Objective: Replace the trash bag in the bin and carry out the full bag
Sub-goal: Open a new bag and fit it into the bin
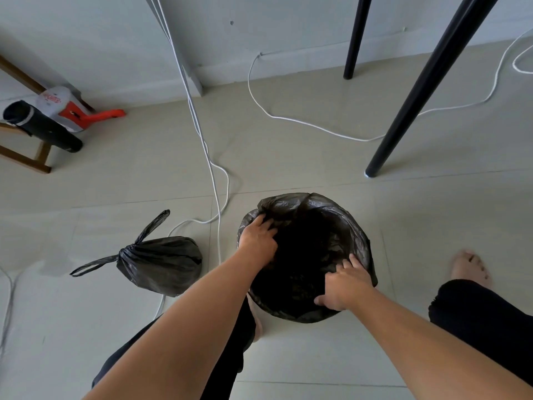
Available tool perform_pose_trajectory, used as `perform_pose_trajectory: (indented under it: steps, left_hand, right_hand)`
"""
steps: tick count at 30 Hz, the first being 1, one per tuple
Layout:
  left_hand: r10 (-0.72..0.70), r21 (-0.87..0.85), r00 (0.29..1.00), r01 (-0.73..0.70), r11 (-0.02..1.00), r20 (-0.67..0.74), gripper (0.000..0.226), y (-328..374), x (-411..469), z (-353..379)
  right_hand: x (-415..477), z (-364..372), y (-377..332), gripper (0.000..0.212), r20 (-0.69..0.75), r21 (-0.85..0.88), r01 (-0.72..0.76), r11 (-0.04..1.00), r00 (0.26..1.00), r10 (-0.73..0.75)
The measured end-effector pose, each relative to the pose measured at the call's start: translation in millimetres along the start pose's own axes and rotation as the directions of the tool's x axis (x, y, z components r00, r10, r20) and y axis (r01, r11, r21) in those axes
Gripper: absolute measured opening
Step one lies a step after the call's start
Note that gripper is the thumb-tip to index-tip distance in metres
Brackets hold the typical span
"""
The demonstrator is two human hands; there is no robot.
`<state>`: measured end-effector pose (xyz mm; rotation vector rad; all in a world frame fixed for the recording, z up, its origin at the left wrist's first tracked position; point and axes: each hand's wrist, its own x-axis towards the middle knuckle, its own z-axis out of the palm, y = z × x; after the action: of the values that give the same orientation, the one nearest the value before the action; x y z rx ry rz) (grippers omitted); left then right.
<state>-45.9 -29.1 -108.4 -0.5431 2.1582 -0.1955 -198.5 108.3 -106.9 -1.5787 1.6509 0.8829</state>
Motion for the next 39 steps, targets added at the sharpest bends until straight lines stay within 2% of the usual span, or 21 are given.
perform_pose_trajectory:
  steps: [3, 7, 9, 12, 15, 20, 23, 25, 29, 33, 35, 37, 39]
  left_hand:
    - [-0.021, 0.053, 0.995, 0.016, 0.998, 0.101, 0.056, 3.8, -1.3, 14.1]
    - [-0.008, 0.004, 0.991, 0.008, 1.000, 0.130, 0.061, 22.7, -5.4, 20.6]
    - [0.054, -0.084, 0.998, -0.051, 0.995, 0.042, 0.051, 26.3, -6.6, 13.0]
    - [0.144, -0.115, 0.957, -0.177, 0.977, -0.252, 0.024, 21.7, -5.1, -5.6]
    - [0.132, -0.067, 0.923, -0.167, 0.984, -0.361, 0.026, 13.8, 1.9, -18.9]
    - [0.016, -0.031, 0.969, -0.024, 0.999, -0.248, 0.043, 0.6, 12.0, -22.3]
    - [0.003, 0.018, 0.993, 0.000, 1.000, -0.121, 0.037, 1.5, 9.6, -17.5]
    - [0.049, 0.002, 0.989, -0.049, 0.999, -0.138, 0.028, 4.2, 6.3, -16.0]
    - [0.125, -0.025, 0.945, -0.139, 0.990, -0.303, 0.023, 3.4, 2.2, -19.3]
    - [0.109, 0.001, 0.971, -0.111, 0.994, -0.212, 0.028, -3.4, 2.4, -18.3]
    - [0.076, 0.033, 0.991, -0.072, 0.997, -0.109, 0.036, -4.1, 2.7, -11.5]
    - [0.038, 0.100, 0.999, -0.037, 0.994, -0.012, 0.047, -3.0, -0.2, -1.8]
    - [0.010, 0.173, 0.999, -0.017, 0.985, 0.040, 0.057, -1.0, -4.7, 7.8]
  right_hand:
    - [3.3, 0.9, 9.4, 0.085, 0.065, -0.105, 0.026, 0.994, 0.998, -0.019]
    - [9.7, -9.0, 23.4, 0.080, 0.064, -0.168, 0.056, 0.984, 0.997, -0.046]
    - [12.7, -14.6, 29.1, 0.065, 0.005, -0.138, 0.081, 0.987, 0.997, -0.081]
    - [15.2, -20.7, 27.4, 0.052, -0.116, -0.058, 0.127, 0.990, 0.984, -0.133]
    - [14.6, -20.7, 16.5, 0.052, -0.193, 0.030, 0.140, 0.990, 0.972, -0.132]
    - [10.3, -7.1, 17.4, 0.065, -0.075, -0.024, 0.083, 0.996, 0.994, -0.085]
    - [8.8, -6.0, 27.3, 0.063, -0.018, -0.093, 0.123, 0.988, 0.992, -0.125]
    - [10.4, -13.5, 32.2, 0.053, -0.006, -0.081, 0.160, 0.984, 0.987, -0.161]
    - [13.1, -27.6, 31.3, 0.042, -0.064, -0.074, 0.155, 0.985, 0.985, -0.160]
    - [12.0, -22.1, 14.3, 0.037, -0.087, 0.073, 0.073, 0.995, 0.994, -0.066]
    - [10.7, -12.8, 11.9, 0.053, -0.052, 0.076, 0.007, 0.997, 0.999, -0.003]
    - [10.0, -2.9, 16.3, 0.076, -0.006, -0.044, -0.026, 0.999, 1.000, 0.026]
    - [10.3, 3.3, 23.2, 0.086, 0.017, -0.172, -0.026, 0.985, 0.999, 0.029]
